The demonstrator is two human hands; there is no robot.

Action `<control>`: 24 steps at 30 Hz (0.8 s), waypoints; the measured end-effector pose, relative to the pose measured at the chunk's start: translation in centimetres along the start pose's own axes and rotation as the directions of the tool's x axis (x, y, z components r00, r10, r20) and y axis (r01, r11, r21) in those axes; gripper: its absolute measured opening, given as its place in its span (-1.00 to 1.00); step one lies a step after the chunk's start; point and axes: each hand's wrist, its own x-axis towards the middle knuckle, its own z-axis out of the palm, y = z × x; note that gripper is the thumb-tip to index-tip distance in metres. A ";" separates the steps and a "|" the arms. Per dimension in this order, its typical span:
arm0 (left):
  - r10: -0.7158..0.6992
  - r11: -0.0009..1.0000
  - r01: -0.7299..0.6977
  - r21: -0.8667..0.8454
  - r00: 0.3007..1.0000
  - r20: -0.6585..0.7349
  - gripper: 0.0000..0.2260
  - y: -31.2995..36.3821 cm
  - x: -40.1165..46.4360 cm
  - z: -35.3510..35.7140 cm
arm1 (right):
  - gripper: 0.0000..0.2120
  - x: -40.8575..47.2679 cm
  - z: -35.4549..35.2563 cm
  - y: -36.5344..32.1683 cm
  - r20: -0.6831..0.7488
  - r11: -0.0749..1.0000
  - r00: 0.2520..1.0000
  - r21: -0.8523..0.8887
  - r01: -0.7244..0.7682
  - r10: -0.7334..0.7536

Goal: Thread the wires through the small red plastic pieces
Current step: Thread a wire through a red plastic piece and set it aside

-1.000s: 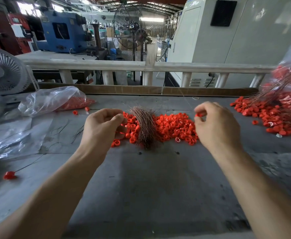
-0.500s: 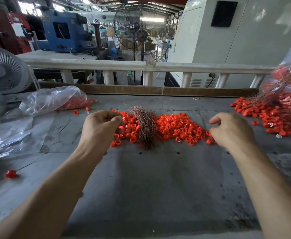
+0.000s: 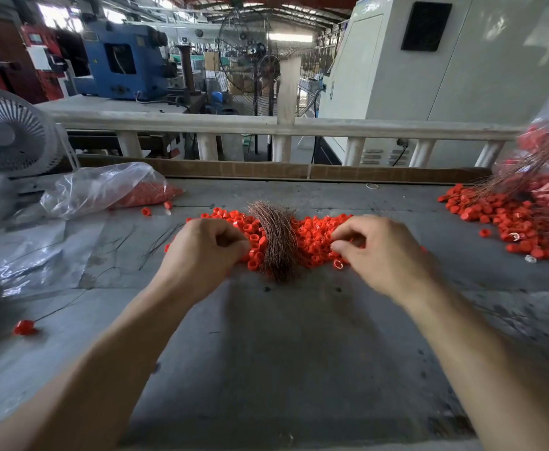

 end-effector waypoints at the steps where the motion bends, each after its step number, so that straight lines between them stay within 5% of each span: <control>1: 0.028 0.999 -0.028 0.030 0.999 0.024 -0.90 0.1 -0.1 0.3 | -0.94 -0.2 0.6 -0.6 0.039 0.999 0.998 0.015 0.040 -0.041; 12: 0.178 0.948 -0.202 0.246 0.977 0.116 -0.81 0.5 -0.9 1.6 | -0.72 -1.2 3.7 -4.2 0.091 0.955 0.952 -0.011 0.295 -0.293; 24: 0.136 0.960 -0.162 0.227 0.982 0.128 -0.87 0.4 -1.0 1.4 | -0.93 -1.1 3.8 -4.5 0.057 0.941 0.939 -0.008 0.339 -0.339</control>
